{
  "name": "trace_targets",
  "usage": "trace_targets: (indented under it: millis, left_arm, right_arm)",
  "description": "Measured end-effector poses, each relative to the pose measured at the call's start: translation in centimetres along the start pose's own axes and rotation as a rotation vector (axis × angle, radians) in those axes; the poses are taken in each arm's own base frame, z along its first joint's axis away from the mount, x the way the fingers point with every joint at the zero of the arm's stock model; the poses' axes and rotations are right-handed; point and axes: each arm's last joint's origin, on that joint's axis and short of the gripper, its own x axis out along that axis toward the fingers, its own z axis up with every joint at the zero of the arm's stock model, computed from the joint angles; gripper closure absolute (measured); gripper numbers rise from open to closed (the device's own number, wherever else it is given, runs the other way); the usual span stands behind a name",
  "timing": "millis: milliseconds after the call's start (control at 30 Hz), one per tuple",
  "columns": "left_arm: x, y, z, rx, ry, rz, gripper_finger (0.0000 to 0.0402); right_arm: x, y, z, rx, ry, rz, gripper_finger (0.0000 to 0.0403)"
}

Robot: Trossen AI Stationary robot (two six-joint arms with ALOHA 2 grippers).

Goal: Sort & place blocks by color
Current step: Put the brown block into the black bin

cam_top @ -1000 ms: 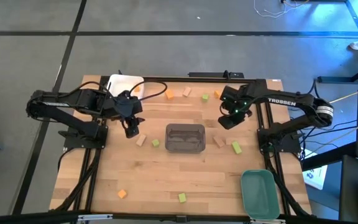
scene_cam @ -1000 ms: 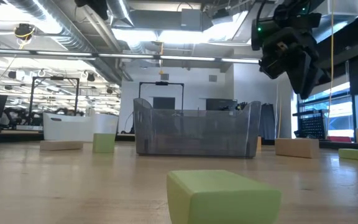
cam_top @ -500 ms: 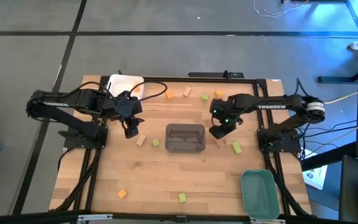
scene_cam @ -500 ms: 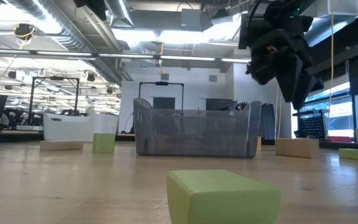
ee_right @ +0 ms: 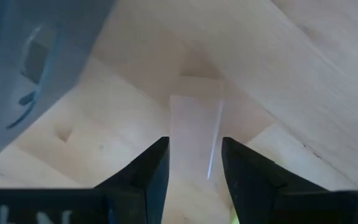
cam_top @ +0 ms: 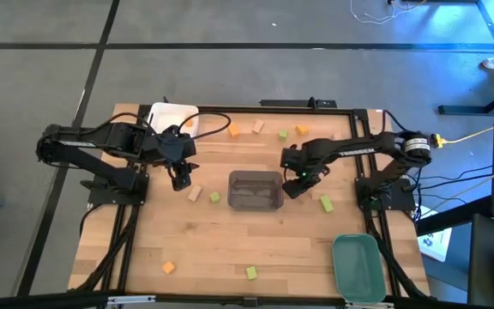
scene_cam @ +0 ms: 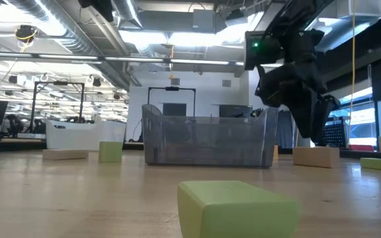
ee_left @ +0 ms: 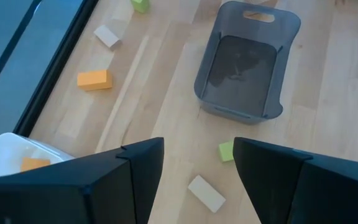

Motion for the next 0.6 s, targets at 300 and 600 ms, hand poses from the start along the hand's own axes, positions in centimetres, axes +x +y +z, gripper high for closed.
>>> trace_targets:
  millis: [300,600]
  left_arm:
    - [0.0,0.0,0.0,0.000,0.000,0.000,0.0215]
    - [0.0,0.0,0.0,-0.001,0.000,0.000,0.0215]
  right_arm:
    - [0.9,0.2,0.5,-0.001,0.004,-0.003,0.0256]
    - [1.8,0.5,0.7,-0.032,0.033,-0.012,0.0255]
